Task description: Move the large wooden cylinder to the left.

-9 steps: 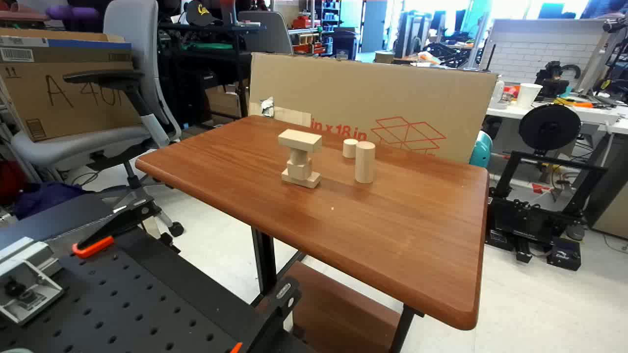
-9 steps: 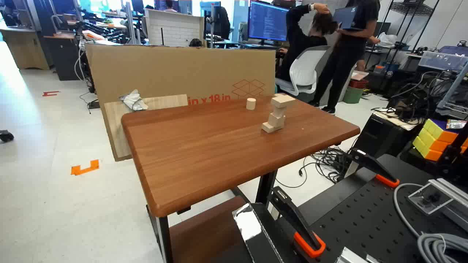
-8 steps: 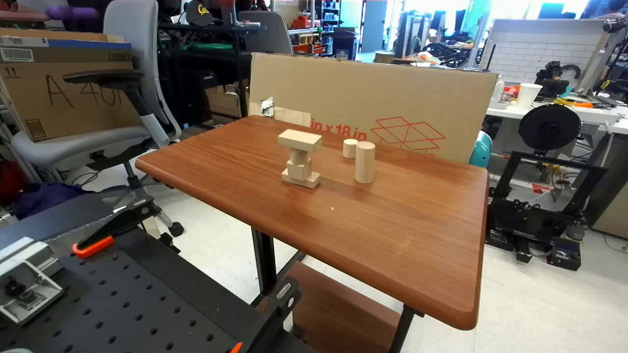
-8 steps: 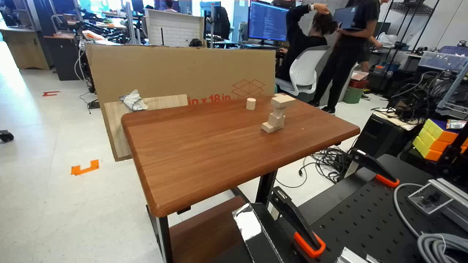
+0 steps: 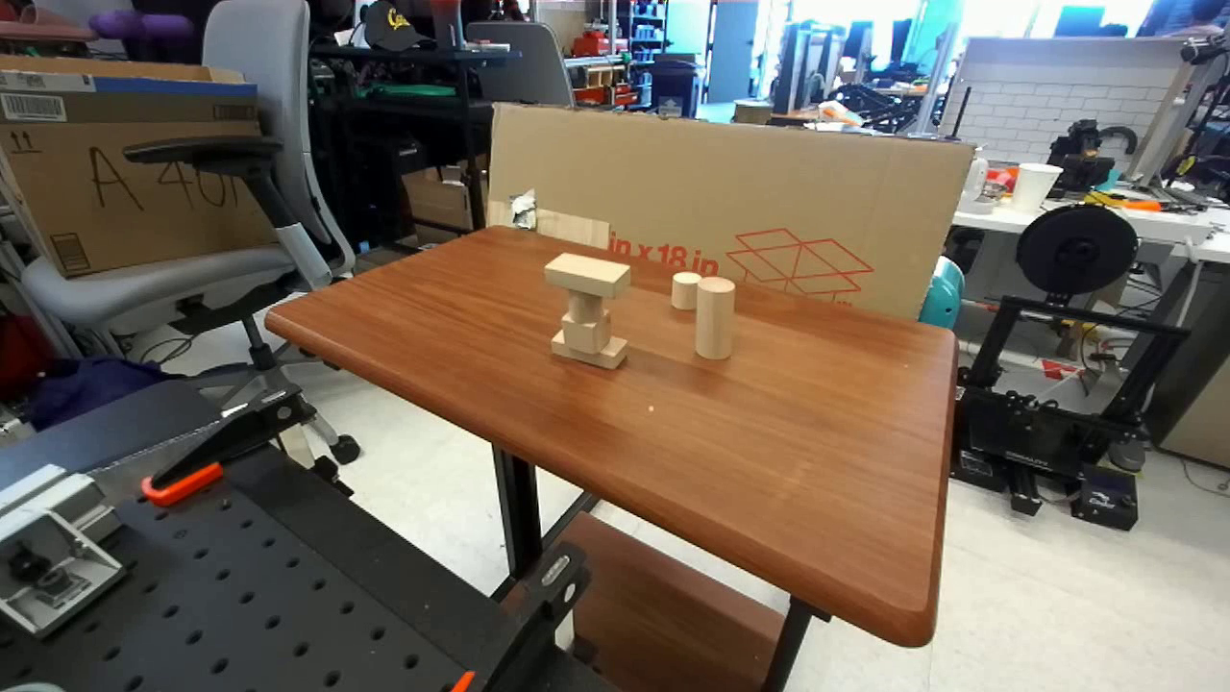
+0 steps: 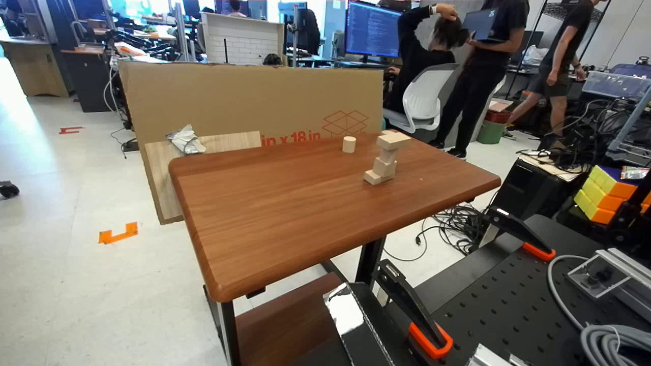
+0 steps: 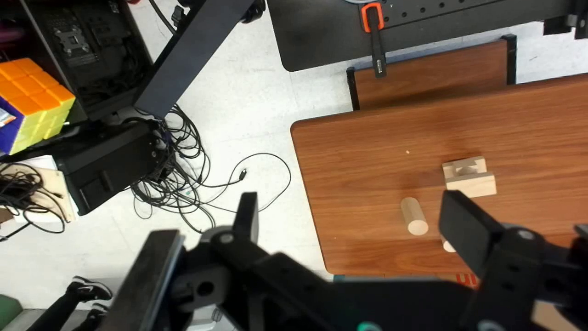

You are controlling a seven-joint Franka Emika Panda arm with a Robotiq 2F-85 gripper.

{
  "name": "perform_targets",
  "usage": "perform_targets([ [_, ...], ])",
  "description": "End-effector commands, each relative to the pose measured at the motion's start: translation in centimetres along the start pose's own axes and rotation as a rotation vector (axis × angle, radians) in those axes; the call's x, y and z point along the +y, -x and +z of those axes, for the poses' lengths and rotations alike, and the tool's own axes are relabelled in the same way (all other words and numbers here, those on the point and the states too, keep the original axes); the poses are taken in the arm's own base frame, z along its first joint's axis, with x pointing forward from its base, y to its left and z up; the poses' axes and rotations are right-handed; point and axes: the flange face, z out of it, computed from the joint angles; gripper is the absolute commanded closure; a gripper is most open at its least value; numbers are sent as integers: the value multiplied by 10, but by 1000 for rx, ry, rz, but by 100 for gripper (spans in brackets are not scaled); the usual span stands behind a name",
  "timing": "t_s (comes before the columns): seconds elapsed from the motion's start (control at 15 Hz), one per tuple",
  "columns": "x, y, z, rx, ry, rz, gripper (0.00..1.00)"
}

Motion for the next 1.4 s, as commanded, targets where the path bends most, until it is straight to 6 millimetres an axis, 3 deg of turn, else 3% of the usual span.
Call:
perform_targets([
  [0.0,0,0,-1,-1,0,0,0],
  [0.67,-1,-2,1,-3,2,-5,0],
  [0.93,9,-27,36,-28,-18,-2,0],
  [1.33,16,-88,117,-42,-84,-21,0],
])
